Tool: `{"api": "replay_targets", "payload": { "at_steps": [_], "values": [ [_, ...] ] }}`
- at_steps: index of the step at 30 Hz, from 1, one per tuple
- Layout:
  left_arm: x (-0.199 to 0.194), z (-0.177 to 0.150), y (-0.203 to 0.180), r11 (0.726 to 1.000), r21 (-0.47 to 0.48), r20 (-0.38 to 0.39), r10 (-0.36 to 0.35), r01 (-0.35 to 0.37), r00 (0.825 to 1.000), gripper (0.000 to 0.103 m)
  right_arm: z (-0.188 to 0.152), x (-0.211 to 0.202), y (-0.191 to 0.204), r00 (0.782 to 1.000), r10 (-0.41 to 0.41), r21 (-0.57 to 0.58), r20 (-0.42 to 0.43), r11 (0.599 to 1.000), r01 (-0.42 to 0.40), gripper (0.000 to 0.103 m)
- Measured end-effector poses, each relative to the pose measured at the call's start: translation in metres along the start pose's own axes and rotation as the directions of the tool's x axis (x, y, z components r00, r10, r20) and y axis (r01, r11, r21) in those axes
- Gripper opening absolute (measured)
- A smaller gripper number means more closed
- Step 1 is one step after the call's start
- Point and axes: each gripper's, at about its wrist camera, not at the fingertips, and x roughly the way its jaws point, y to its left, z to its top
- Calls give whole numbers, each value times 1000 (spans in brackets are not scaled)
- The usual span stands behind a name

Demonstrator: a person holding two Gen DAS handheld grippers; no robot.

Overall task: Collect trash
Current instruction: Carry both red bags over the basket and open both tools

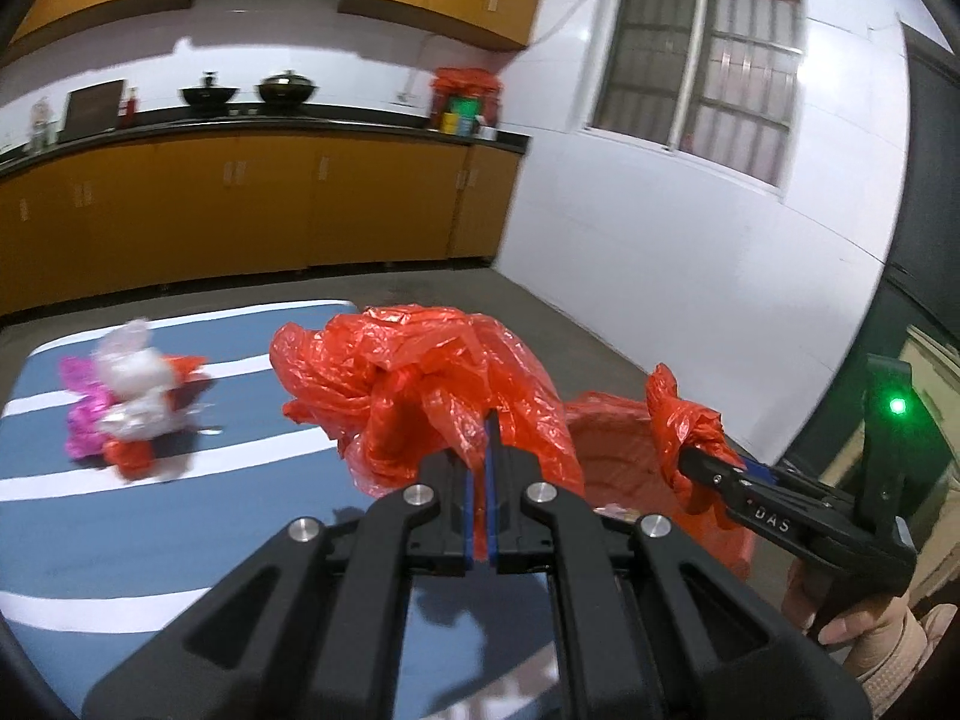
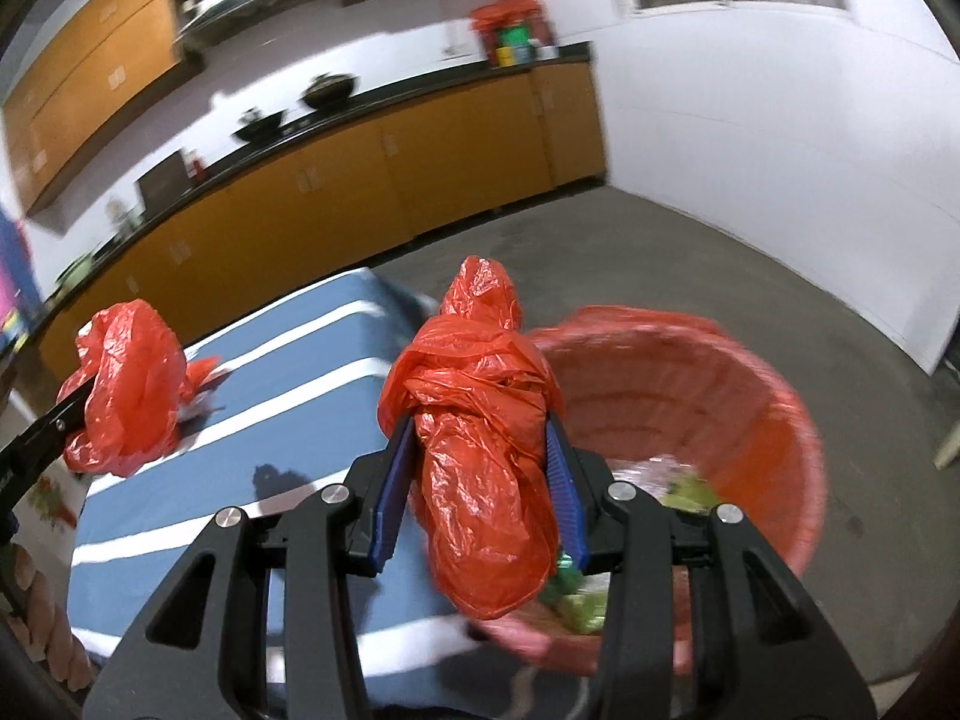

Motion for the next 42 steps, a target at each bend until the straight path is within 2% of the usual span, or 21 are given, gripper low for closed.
{"api": "replay_targets", "payload": {
  "at_steps": [9,18,31,42],
  "values": [
    [40,0,-74,987,80,-51,-134,138,990,4,3,-21,-54,996,-85,103,39,991,80,43],
    [73,-12,-116,971,126,-119,-190,204,975,4,2,-28,-80,993,-109,161,54,982,99,43],
    [99,-15,-136,956,155,-164,-224,250,961,4,3,-24,-88,992,-121,185,46,976,111,43],
    [113,-21,-135,951,146,-198,-244,274,949,4,4,-21,-92,992,-116,187,41,976,107,43]
  ]
}}
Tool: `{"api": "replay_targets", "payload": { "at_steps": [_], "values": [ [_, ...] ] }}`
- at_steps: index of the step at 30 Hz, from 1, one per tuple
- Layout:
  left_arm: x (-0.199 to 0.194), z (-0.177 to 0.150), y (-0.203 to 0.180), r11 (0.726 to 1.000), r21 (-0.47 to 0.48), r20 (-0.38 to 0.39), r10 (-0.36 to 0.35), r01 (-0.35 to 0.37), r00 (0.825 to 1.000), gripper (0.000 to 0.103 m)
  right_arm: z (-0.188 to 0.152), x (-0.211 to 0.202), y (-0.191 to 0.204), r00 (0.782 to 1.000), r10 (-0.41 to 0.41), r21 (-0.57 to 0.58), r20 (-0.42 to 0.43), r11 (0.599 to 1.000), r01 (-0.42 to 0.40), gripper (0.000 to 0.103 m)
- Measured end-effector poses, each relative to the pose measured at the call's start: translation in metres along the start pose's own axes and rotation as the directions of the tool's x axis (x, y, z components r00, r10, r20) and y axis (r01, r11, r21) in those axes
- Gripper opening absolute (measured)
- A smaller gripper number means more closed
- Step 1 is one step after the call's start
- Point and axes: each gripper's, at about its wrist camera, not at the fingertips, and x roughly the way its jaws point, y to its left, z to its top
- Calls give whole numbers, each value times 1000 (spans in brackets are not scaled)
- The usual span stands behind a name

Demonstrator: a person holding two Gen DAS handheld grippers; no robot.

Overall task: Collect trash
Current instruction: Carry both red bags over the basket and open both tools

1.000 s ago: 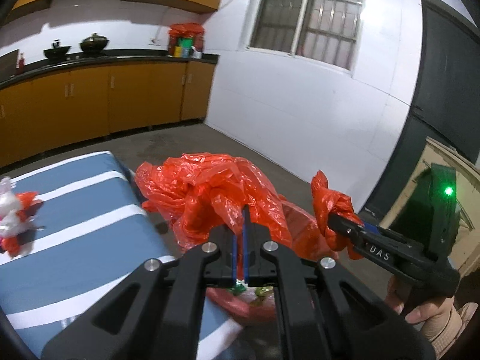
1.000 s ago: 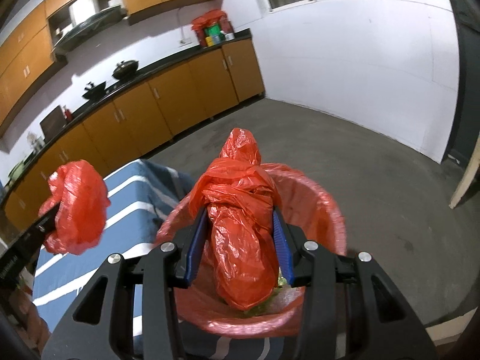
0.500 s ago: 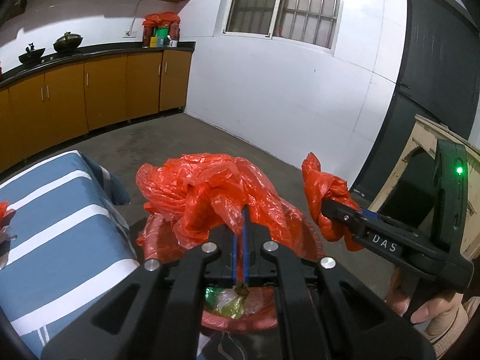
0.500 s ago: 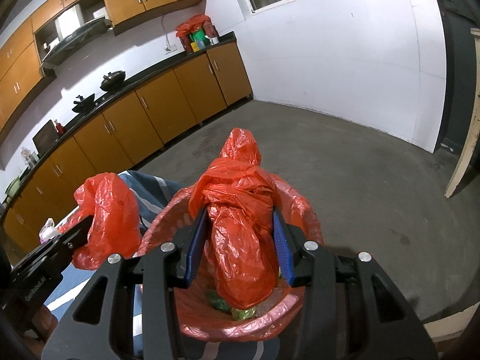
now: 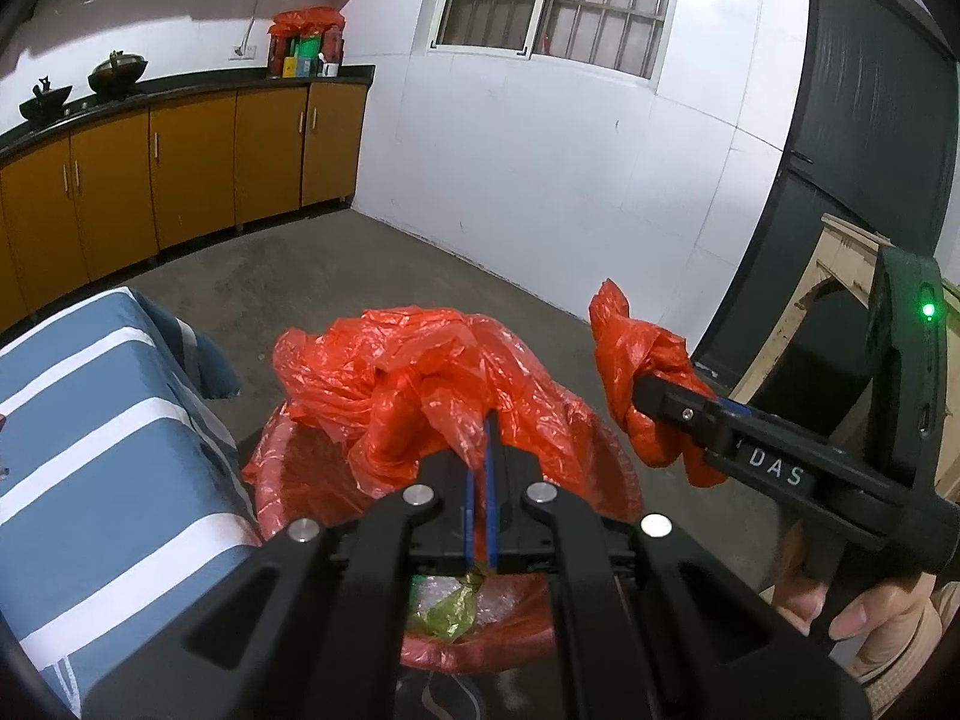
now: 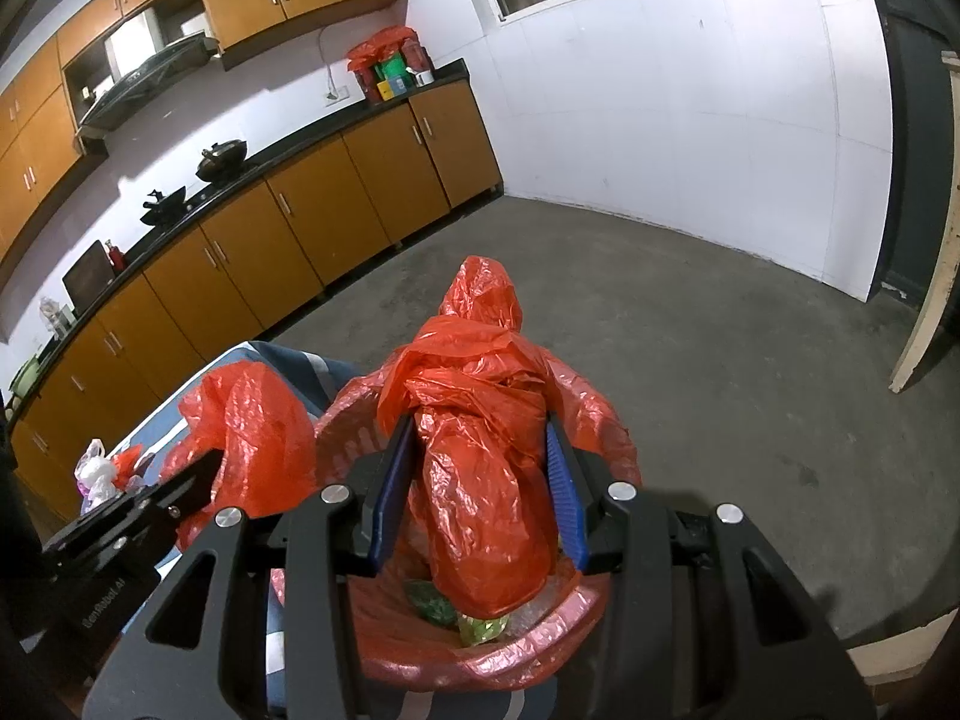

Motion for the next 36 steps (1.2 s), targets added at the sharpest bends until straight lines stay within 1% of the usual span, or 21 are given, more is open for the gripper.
{"api": "replay_targets", "payload": {
  "at_steps": [4,7,10,11,12,13,15,19,21,23,24,25,26,27,28,29,30,32,36],
  "values": [
    [5,-1,2,1000,-7,-9,-4,4,1000,5,0,2,-4,1000,13,7,-4,1000,-13,43],
    [7,-4,6,1000,-19,-15,3,-4,1000,8,2,4,-2,999,31,15,-9,999,-31,46],
    [8,-6,11,999,-36,-22,18,-19,1000,17,1,5,-3,999,43,15,-9,999,-43,54],
    [7,-6,14,999,-43,-22,24,-25,999,18,1,4,-3,999,46,14,-9,999,-46,58],
    [6,-7,17,998,-49,-23,28,-30,999,21,0,4,-3,999,48,13,-9,999,-48,60],
    [6,-8,19,998,-54,-23,32,-34,999,24,0,4,-2,999,48,11,-9,999,-48,61],
    [5,-10,23,997,-67,-25,38,-39,999,28,-1,4,-2,999,46,5,-11,999,-46,61],
    [8,-13,28,996,-85,-46,17,-21,999,29,-1,2,-4,999,32,3,-11,999,-32,61],
    [9,-14,25,996,-89,-51,-7,2,999,29,0,0,-3,1000,24,5,-9,1000,-24,61],
    [12,-13,22,997,-75,-56,-17,13,998,30,0,-1,-5,1000,12,5,-5,1000,-12,61],
    [13,-13,19,998,-57,-58,-22,19,998,35,2,-2,-7,1000,6,6,-5,1000,-6,61],
    [15,-13,16,999,-38,-71,-8,5,997,40,2,-3,-9,1000,1,9,-4,1000,-1,61],
    [15,-14,15,999,-33,-64,-20,18,998,44,3,-3,-9,1000,-3,9,-3,1000,3,61],
    [15,-14,15,1000,-17,-56,7,-8,998,58,3,-4,-10,1000,-9,11,-1,1000,9,61],
    [14,-15,16,999,-22,-59,30,-31,998,62,3,-4,-10,1000,-12,12,1,1000,12,61],
    [13,-15,19,999,-41,-60,16,-19,998,62,3,-5,-12,1000,-15,15,5,1000,15,61],
    [12,-14,22,998,-56,-62,18,-21,998,62,3,-6,-12,1000,-19,16,7,1000,19,61],
    [10,-13,24,998,-53,-54,31,-34,998,62,3,-7,-10,1000,-23,15,8,1000,23,61],
    [-1,-9,33,994,-104,-32,16,-19,999,62,2,-8,-3,1000,-26,-9,13,1000,26,61]
  ]
}}
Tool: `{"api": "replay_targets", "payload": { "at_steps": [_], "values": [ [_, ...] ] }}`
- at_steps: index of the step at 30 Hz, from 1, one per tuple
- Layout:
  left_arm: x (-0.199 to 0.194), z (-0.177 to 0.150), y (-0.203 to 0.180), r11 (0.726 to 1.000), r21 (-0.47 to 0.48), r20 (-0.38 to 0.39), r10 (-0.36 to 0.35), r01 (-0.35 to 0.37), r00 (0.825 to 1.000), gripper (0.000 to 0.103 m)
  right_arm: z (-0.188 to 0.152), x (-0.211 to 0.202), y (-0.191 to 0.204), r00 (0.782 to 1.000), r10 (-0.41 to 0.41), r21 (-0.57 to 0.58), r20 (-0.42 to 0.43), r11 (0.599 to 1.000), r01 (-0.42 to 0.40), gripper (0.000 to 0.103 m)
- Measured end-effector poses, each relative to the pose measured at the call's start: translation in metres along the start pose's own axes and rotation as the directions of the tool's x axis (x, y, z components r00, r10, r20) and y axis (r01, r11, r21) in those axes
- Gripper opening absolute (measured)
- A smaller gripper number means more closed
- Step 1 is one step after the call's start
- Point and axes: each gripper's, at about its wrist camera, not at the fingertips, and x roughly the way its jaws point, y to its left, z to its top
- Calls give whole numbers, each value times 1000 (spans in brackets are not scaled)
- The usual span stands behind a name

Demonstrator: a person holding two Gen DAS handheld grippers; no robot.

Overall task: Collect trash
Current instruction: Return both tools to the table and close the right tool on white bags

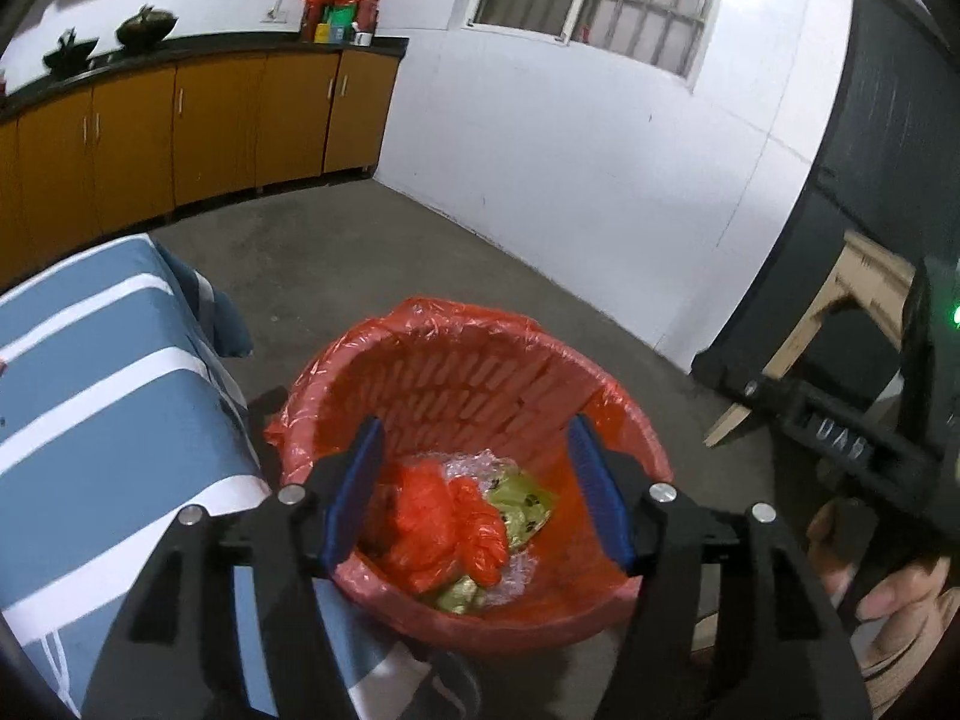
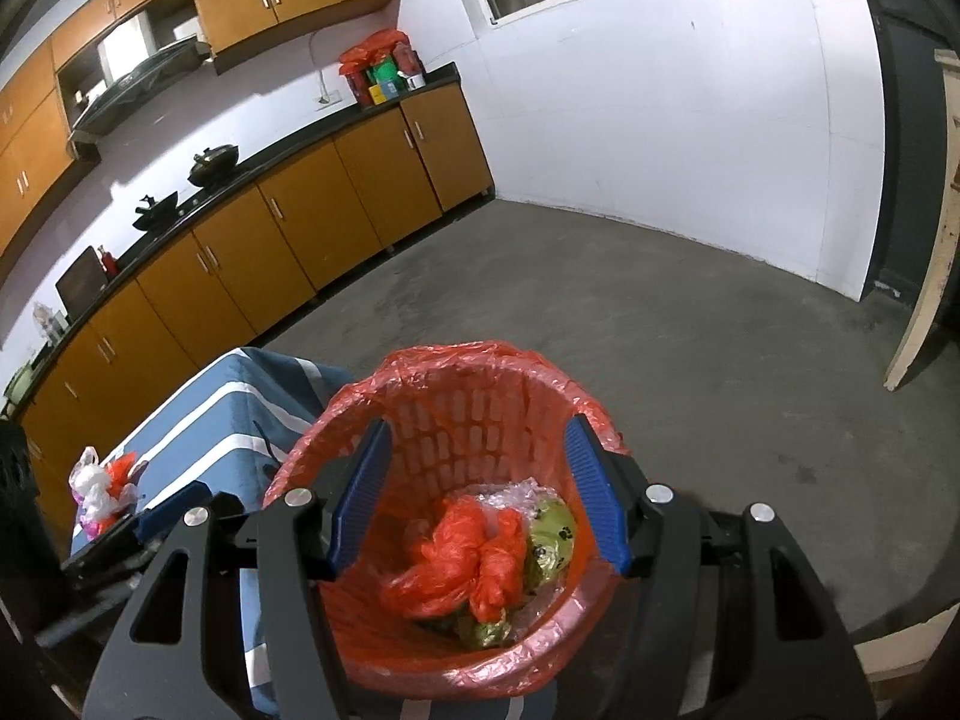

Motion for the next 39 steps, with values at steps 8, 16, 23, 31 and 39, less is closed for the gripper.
{"api": "replay_targets", "payload": {
  "at_steps": [8,16,23,31,39],
  "values": [
    [-55,3,43,985,-64,125,168,-161,978,76,0,3,36,999,35,-87,-4,996,-36,61],
    [-135,-25,128,873,-181,191,483,-453,854,84,-14,31,134,984,164,-236,-74,955,-178,61],
    [-210,-59,207,720,-334,174,682,-609,711,87,-39,54,262,927,335,-352,-170,858,-375,61],
    [-270,-99,283,574,-453,106,795,-683,597,88,-82,75,404,848,461,-454,-263,716,-530,61],
    [-299,-121,331,511,-501,64,827,-698,559,89,-103,116,471,851,435,-517,-295,676,-525,74]
  ]
}}
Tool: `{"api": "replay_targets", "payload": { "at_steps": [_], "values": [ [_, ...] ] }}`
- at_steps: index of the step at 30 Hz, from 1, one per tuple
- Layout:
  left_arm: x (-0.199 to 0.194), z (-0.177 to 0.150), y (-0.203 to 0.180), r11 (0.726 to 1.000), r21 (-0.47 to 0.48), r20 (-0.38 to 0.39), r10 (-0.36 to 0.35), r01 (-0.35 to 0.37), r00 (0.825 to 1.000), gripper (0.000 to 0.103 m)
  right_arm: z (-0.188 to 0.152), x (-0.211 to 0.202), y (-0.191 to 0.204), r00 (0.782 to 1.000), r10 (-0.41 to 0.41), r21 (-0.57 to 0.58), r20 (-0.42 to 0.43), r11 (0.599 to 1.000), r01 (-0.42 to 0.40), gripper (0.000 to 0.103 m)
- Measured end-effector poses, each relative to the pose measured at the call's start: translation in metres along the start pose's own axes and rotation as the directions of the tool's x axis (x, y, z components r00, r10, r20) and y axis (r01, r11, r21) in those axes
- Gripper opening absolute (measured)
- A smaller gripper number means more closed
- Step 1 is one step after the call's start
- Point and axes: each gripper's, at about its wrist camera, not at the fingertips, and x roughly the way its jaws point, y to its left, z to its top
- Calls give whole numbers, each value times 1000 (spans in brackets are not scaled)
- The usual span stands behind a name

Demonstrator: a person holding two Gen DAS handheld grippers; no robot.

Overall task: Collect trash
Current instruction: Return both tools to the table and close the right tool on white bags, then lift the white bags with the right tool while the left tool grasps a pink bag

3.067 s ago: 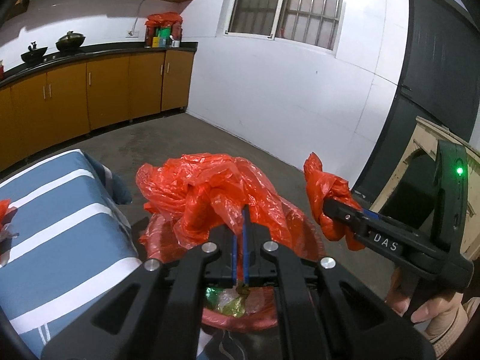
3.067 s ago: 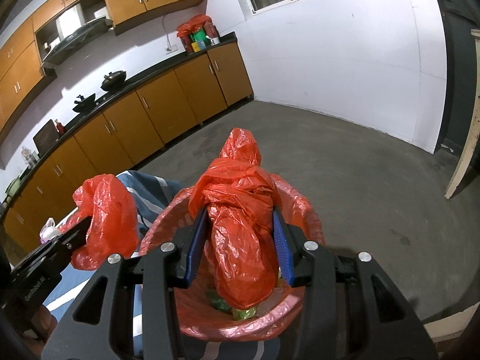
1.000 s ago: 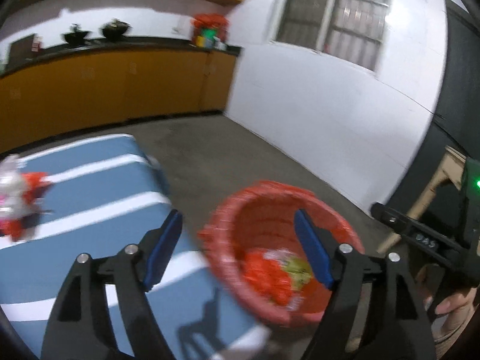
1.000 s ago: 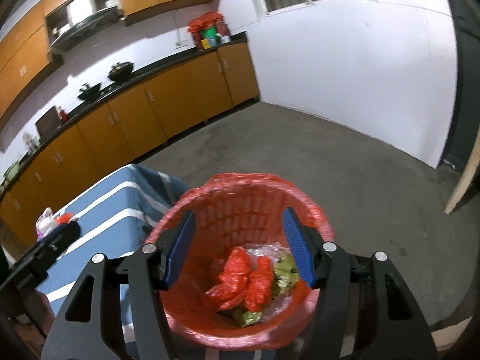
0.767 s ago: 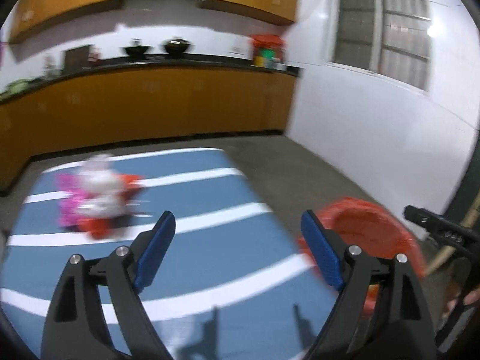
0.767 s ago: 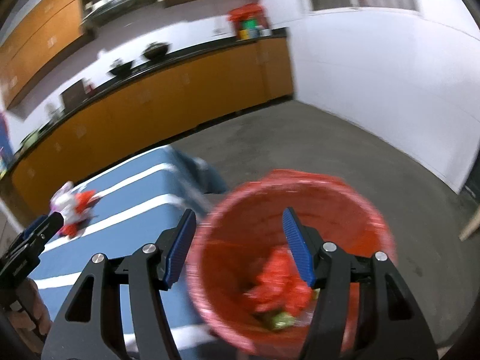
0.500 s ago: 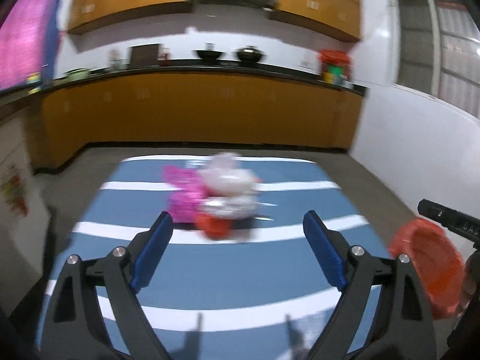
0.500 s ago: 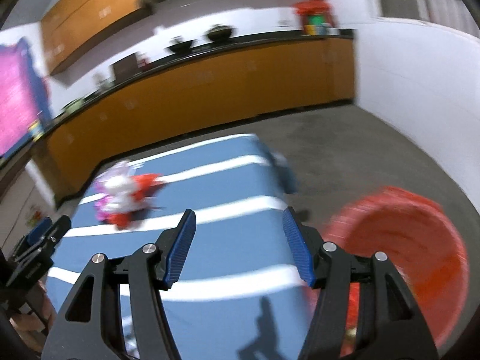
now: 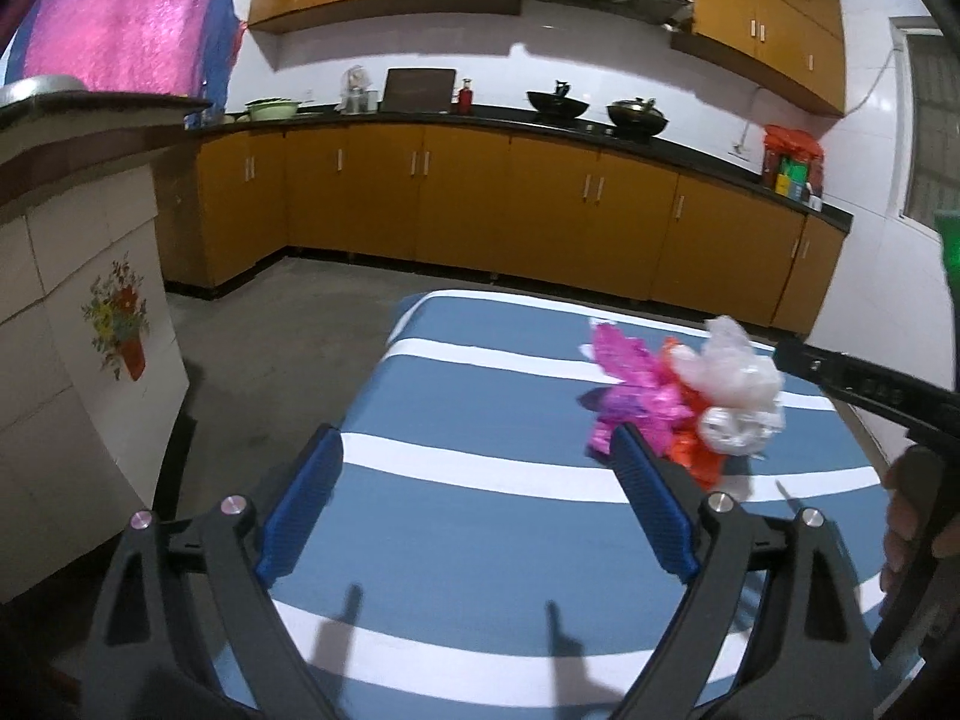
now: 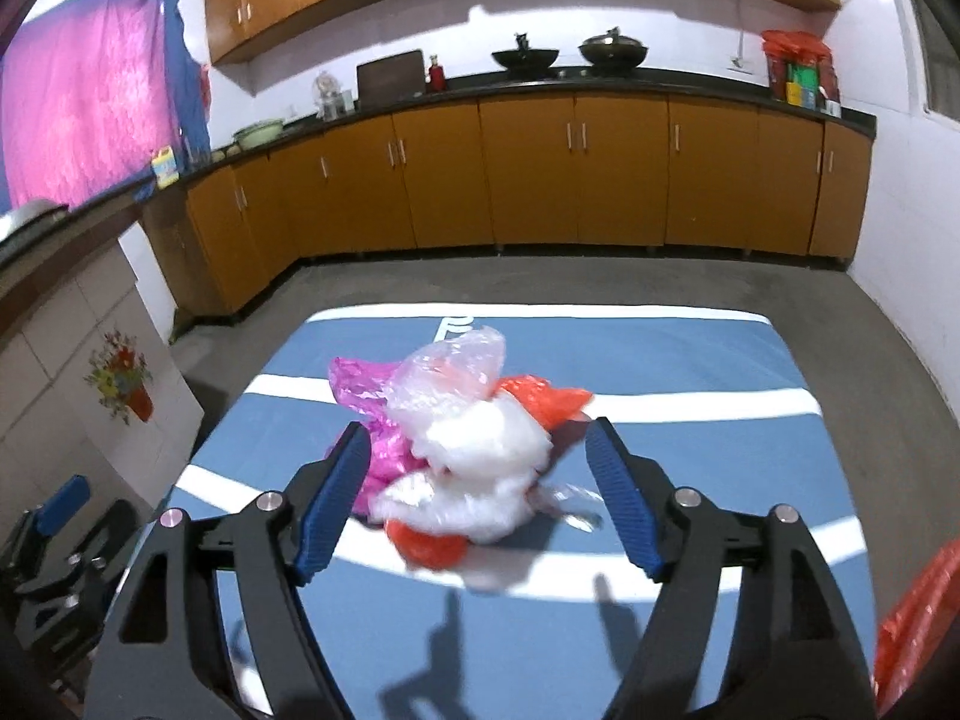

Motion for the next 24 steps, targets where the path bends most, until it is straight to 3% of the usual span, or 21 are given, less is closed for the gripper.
{"api": "replay_targets", "payload": {
  "at_steps": [6,7,8,10,12,14,24],
  "values": [
    [15,-1,10,1000,-2,-15,-2,2,1000,89,-9,22,0,997,-36,-70,-69,997,31,71],
    [17,-1,9,1000,1,-17,-5,5,1000,89,-11,24,0,996,-38,-75,-79,997,32,66],
    [19,-1,8,1000,5,-18,-7,7,1000,89,-13,26,-2,994,-43,-81,-98,996,35,55],
    [22,-1,4,1000,12,-23,-16,17,1000,89,-16,24,-9,993,-41,-67,-108,997,34,47],
    [25,0,-1,999,18,-27,-30,30,999,89,-19,21,-14,993,-38,-57,-116,998,32,32],
    [28,0,-6,999,23,-31,-41,42,999,89,-20,17,-18,992,-30,-45,-119,999,25,26],
    [56,6,-44,993,45,-75,-110,113,991,89,-36,-22,-49,997,-18,22,-78,1000,20,21]
  ]
}}
